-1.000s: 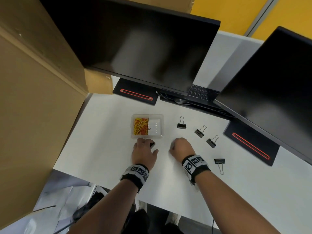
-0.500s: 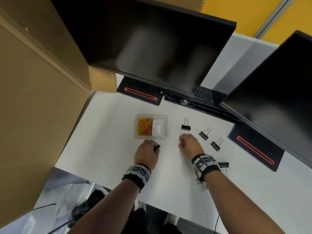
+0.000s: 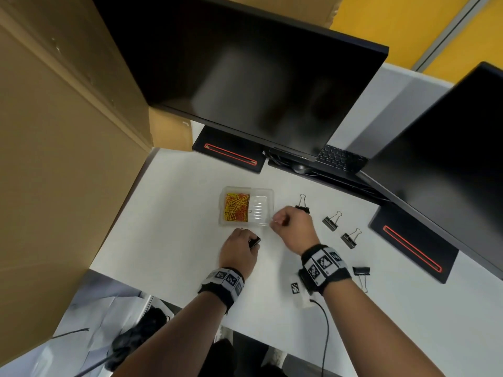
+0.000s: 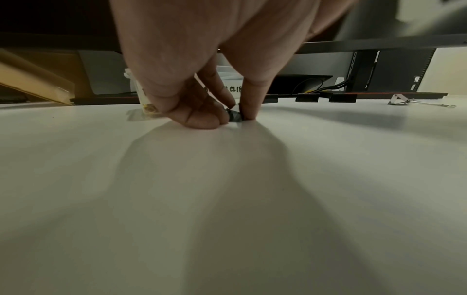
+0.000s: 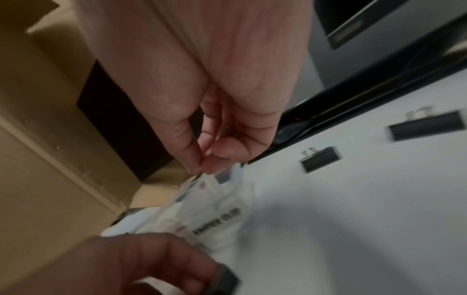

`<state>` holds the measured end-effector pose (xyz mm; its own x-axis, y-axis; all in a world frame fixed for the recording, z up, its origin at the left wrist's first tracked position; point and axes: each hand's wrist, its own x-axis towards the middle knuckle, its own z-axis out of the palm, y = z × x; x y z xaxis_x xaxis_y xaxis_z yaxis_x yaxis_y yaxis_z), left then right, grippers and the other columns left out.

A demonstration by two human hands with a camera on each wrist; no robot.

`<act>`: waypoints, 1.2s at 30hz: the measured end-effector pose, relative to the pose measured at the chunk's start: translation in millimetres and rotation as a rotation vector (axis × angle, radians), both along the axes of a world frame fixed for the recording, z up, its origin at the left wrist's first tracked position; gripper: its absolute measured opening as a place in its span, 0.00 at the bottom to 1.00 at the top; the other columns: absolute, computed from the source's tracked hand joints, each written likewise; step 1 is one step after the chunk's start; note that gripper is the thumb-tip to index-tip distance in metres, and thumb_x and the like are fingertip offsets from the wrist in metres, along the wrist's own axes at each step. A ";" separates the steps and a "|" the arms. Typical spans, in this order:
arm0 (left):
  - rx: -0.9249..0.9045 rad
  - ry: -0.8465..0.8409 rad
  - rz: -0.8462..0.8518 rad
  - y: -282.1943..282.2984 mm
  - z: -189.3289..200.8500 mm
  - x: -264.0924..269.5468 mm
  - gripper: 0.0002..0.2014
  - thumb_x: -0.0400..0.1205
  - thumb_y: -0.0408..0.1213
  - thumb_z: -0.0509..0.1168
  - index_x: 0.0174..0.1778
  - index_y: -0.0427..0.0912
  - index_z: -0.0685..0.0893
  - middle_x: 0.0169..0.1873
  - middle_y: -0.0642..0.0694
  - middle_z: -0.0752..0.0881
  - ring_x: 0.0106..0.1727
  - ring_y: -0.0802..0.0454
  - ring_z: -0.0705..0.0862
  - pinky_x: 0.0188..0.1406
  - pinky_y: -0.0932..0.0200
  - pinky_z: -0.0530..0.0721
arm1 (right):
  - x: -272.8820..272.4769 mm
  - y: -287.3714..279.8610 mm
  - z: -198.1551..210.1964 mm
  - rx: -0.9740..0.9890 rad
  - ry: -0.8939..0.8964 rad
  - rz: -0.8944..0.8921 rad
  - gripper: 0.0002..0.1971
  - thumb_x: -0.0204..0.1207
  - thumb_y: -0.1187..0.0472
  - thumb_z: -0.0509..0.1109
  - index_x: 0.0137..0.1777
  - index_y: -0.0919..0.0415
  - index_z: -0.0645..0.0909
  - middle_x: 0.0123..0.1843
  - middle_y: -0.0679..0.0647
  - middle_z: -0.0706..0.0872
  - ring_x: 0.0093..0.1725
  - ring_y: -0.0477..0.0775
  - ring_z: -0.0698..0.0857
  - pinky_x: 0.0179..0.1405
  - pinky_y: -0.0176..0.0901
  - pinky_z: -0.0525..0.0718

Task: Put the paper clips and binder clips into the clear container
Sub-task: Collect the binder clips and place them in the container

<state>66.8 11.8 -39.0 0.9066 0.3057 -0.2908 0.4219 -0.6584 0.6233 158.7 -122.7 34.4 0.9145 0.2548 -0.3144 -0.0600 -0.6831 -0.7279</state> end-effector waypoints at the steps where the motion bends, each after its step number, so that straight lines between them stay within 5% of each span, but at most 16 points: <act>1: -0.001 0.003 -0.007 0.5 1.0 -0.3 0.10 0.79 0.42 0.70 0.55 0.50 0.84 0.54 0.53 0.83 0.50 0.52 0.85 0.52 0.52 0.86 | 2.8 12.4 3.8 0.055 0.010 0.014 0.03 0.73 0.63 0.75 0.43 0.58 0.84 0.37 0.51 0.86 0.36 0.45 0.82 0.37 0.30 0.79; 6: -0.044 0.007 -0.082 0.8 5.2 -6.9 0.10 0.78 0.45 0.70 0.54 0.53 0.81 0.50 0.56 0.82 0.48 0.56 0.84 0.50 0.54 0.87 | 11.7 45.6 7.6 0.156 0.037 0.004 0.10 0.71 0.53 0.79 0.49 0.53 0.84 0.41 0.48 0.87 0.38 0.42 0.83 0.37 0.28 0.80; 9: -0.089 -0.031 -0.170 -1.3 12.2 -14.5 0.08 0.78 0.46 0.70 0.52 0.54 0.81 0.49 0.58 0.81 0.44 0.60 0.82 0.48 0.57 0.87 | 20.4 20.4 0.1 0.079 -0.048 -0.089 0.05 0.76 0.57 0.73 0.50 0.53 0.83 0.41 0.48 0.85 0.39 0.45 0.83 0.34 0.26 0.75; 11: -0.117 -0.069 -0.226 -3.8 21.6 -19.3 0.07 0.78 0.47 0.70 0.50 0.55 0.81 0.48 0.59 0.81 0.42 0.63 0.81 0.47 0.62 0.85 | 30.7 -6.6 -9.9 -0.039 -0.112 -0.157 0.06 0.77 0.64 0.68 0.51 0.54 0.82 0.45 0.53 0.85 0.46 0.53 0.83 0.38 0.32 0.77; 14: -0.161 -0.147 -0.204 -5.4 41.7 -18.7 0.07 0.78 0.47 0.71 0.49 0.57 0.81 0.48 0.61 0.81 0.41 0.67 0.81 0.43 0.73 0.79 | 46.5 -37.5 -28.5 -0.390 -0.145 -0.042 0.21 0.75 0.69 0.63 0.67 0.53 0.76 0.60 0.61 0.79 0.61 0.63 0.74 0.58 0.50 0.78; 18: -0.176 -0.219 -0.124 3.4 69.8 10.6 0.08 0.78 0.46 0.72 0.50 0.55 0.82 0.48 0.61 0.83 0.41 0.68 0.81 0.37 0.77 0.76 | 48.5 -47.7 -44.9 -0.597 -0.181 0.215 0.25 0.77 0.63 0.63 0.73 0.46 0.72 0.63 0.59 0.77 0.60 0.63 0.73 0.57 0.58 0.80; 21: -0.140 -0.233 -0.073 14.8 76.9 44.8 0.08 0.77 0.44 0.73 0.50 0.53 0.82 0.45 0.60 0.83 0.40 0.65 0.81 0.37 0.75 0.75 | 40.5 -49.3 -48.0 -0.564 -0.211 0.192 0.18 0.76 0.64 0.64 0.64 0.49 0.81 0.56 0.58 0.79 0.56 0.62 0.75 0.56 0.57 0.79; 27: -0.021 -0.062 -0.135 24.5 63.4 92.4 0.09 0.76 0.45 0.73 0.51 0.51 0.84 0.47 0.54 0.85 0.47 0.53 0.86 0.46 0.59 0.84 | 17.5 -57.3 -40.7 -0.314 -0.157 0.069 0.12 0.75 0.63 0.67 0.56 0.49 0.83 0.49 0.56 0.80 0.53 0.61 0.78 0.57 0.52 0.80; 30: -0.035 -0.038 -0.129 26.8 62.4 95.7 0.16 0.76 0.50 0.74 0.56 0.50 0.83 0.46 0.56 0.85 0.46 0.54 0.84 0.47 0.59 0.82 | 10.8 -44.4 -24.8 -0.161 -0.208 0.053 0.13 0.76 0.63 0.69 0.60 0.50 0.82 0.50 0.56 0.80 0.53 0.57 0.78 0.54 0.42 0.76; 34: -0.139 -0.201 0.085 33.1 67.0 84.4 0.06 0.81 0.47 0.67 0.52 0.53 0.85 0.34 0.60 0.85 0.39 0.56 0.87 0.44 0.57 0.87 | 12.3 -8.8 -7.8 -0.075 -0.275 0.168 0.14 0.78 0.58 0.69 0.64 0.49 0.80 0.50 0.53 0.81 0.53 0.53 0.76 0.50 0.38 0.73; 36: -0.181 -0.250 0.139 35.2 71.0 74.2 0.04 0.82 0.45 0.66 0.50 0.54 0.85 0.36 0.58 0.86 0.38 0.55 0.87 0.43 0.53 0.89 | 14.7 6.9 -6.5 -0.063 -0.261 0.199 0.16 0.78 0.58 0.70 0.65 0.49 0.81 0.50 0.54 0.81 0.54 0.55 0.77 0.51 0.40 0.74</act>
